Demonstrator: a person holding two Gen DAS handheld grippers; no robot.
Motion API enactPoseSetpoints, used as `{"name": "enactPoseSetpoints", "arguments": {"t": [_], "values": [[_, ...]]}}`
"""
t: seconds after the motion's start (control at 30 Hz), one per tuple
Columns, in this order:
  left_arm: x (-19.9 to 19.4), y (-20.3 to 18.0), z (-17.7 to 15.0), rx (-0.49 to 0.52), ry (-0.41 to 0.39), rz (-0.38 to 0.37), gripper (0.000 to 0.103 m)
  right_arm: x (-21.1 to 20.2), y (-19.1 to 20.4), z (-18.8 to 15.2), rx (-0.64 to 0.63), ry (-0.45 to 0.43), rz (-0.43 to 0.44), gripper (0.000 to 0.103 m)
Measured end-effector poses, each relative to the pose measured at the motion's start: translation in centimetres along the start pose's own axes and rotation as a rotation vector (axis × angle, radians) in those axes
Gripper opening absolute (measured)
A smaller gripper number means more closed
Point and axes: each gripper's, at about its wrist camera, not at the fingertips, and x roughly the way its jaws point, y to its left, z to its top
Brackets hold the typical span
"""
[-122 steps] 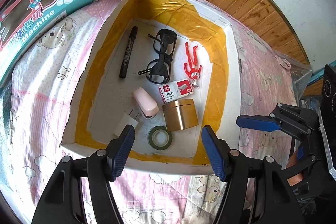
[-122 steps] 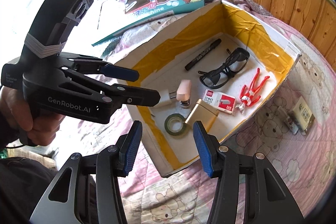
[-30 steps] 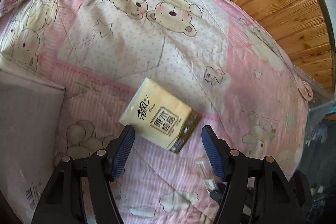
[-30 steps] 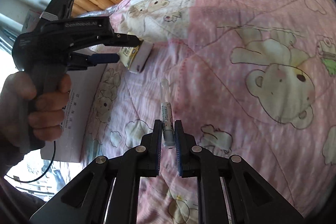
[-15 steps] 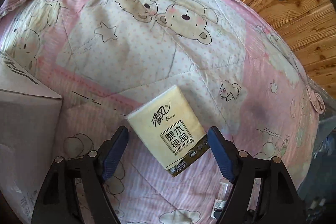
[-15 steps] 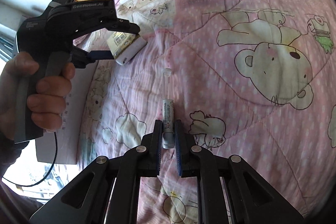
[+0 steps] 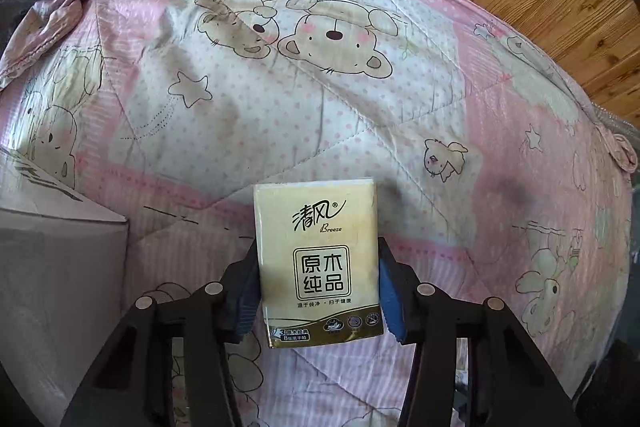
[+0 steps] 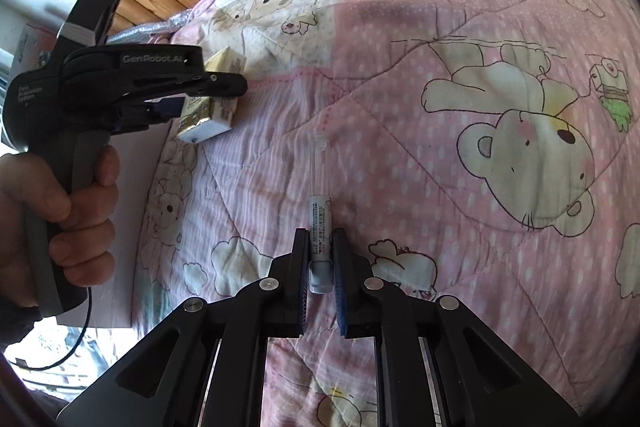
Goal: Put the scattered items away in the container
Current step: 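Lift and carry the tissue pack and white tube with both tools over the box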
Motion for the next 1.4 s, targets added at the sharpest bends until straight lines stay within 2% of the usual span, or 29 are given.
{"name": "enactPoseSetpoints", "arguments": {"t": [0.23, 0.47, 0.9, 1.4], "values": [[-2.8, 0.9, -2.2, 0.025, -0.009, -0.053, 0.051, -1.7, 0.5, -1.3, 0.075, -0.007, 0.020, 0.011], [-5.7, 1.3, -5.7, 0.047, 0.006, -0.095, 0.051, -2.5, 3.0, -3.0, 0.105, 0.007, 0.012, 0.011], [-12.5, 3.2, -13.2, 0.084, -0.018, -0.203, 0.052, -4.5, 10.4, -8.3, 0.013, 0.048, -0.039, 0.011], [-20.1, 9.5, -20.6, 0.057, -0.102, -0.279, 0.052, -7.5, 20.1, -13.3, -0.089, 0.019, -0.050, 0.011]]}}
